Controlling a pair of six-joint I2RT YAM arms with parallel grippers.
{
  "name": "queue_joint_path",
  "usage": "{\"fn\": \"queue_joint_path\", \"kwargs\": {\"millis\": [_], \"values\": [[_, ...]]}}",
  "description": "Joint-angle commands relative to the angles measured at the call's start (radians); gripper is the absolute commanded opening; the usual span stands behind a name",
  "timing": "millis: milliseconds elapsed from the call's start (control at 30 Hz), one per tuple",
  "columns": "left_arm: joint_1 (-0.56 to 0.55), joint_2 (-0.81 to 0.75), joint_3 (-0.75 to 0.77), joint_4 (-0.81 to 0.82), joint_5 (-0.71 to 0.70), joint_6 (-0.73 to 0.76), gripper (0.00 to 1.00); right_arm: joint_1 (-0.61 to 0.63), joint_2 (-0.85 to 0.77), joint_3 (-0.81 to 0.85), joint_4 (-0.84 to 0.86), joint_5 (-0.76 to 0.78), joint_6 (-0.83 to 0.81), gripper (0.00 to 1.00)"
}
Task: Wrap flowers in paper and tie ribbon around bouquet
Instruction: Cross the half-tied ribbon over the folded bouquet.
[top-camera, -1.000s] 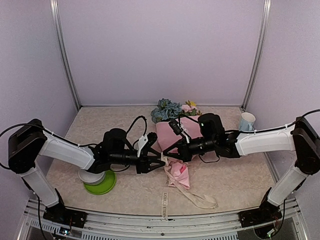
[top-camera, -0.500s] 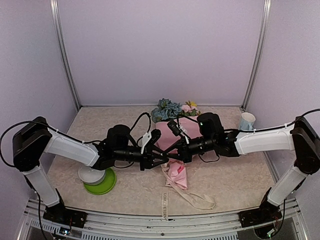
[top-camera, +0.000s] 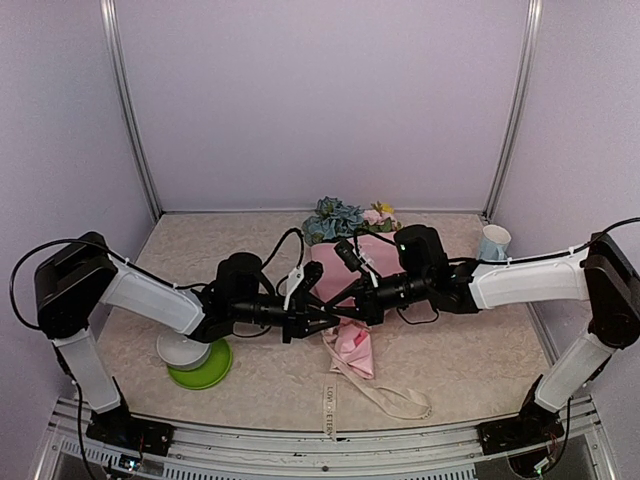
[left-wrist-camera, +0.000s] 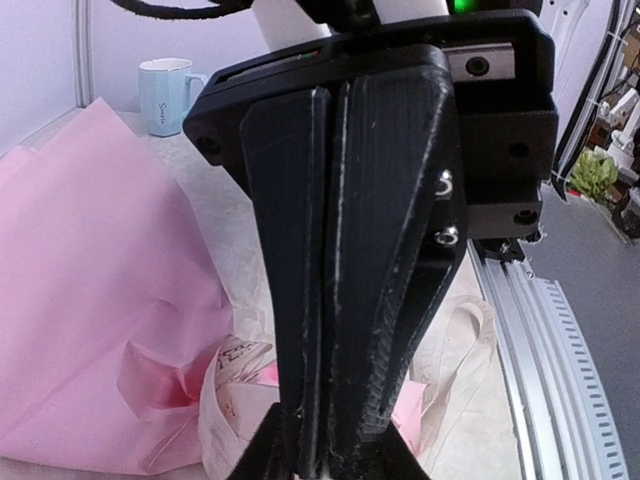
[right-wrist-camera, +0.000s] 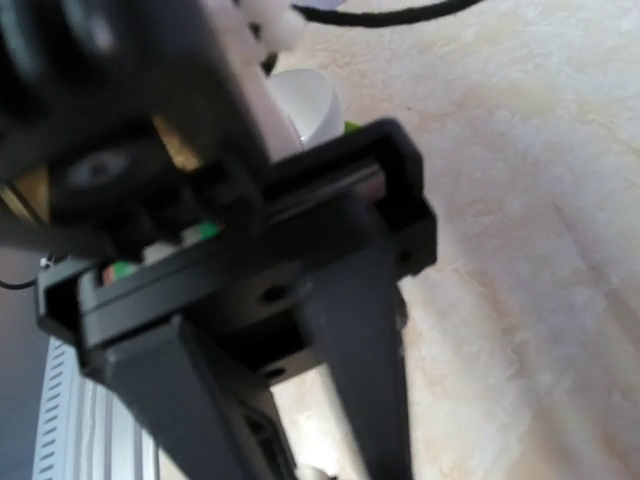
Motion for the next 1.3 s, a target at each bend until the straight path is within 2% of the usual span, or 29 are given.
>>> {"fn": "queue_joint_path", "kwargs": {"millis": [0, 100, 233, 267, 333, 500, 533, 667, 733, 833, 900, 1033, 1267], "values": [[0.008, 0.051, 0.016, 0.089, 0.044, -0.027, 0.14, 0.003, 0.013, 0.022, 0.019, -0.019, 0.006, 0.00], [0.008, 0.070, 0.015, 0.106, 0.066, -0.040, 0.05, 0.002, 0.007, 0.019, 0.027, -0.014, 0.015, 0.00], [0.007, 0.076, 0.011, 0.102, 0.072, -0.039, 0.09, -0.005, 0.001, 0.015, 0.032, -0.017, 0.020, 0.00], [0.008, 0.075, 0.010, 0.104, 0.067, -0.038, 0.08, -0.006, 0.001, 0.015, 0.030, -0.017, 0.019, 0.00], [0.008, 0.075, 0.006, 0.118, 0.055, -0.038, 0.00, -0.007, 0.002, 0.014, 0.026, -0.017, 0.016, 0.00], [0.008, 0.098, 0.016, 0.165, 0.079, -0.077, 0.00, -0.007, 0.011, 0.006, 0.029, -0.016, 0.020, 0.00], [0.005, 0.101, 0.014, 0.176, 0.080, -0.085, 0.00, -0.007, 0.011, 0.006, 0.024, -0.014, 0.021, 0.02], [0.007, 0.107, 0.000, 0.185, 0.044, -0.084, 0.00, -0.024, -0.025, 0.010, -0.047, 0.024, -0.009, 0.35], [0.007, 0.109, -0.012, 0.187, 0.030, -0.083, 0.00, -0.060, -0.064, 0.004, -0.092, 0.068, -0.011, 0.42], [0.006, 0.113, -0.029, 0.200, 0.020, -0.087, 0.00, -0.124, -0.106, 0.006, -0.179, 0.172, -0.019, 0.41], [0.006, 0.122, -0.033, 0.209, 0.012, -0.090, 0.00, -0.135, -0.099, 0.022, -0.238, 0.229, -0.061, 0.35], [0.006, 0.123, -0.034, 0.215, 0.003, -0.099, 0.00, -0.135, -0.002, 0.117, -0.397, 0.206, -0.154, 0.23], [0.007, 0.114, -0.038, 0.192, 0.000, -0.091, 0.00, -0.132, 0.120, 0.201, -0.509, 0.174, -0.230, 0.29]]}}
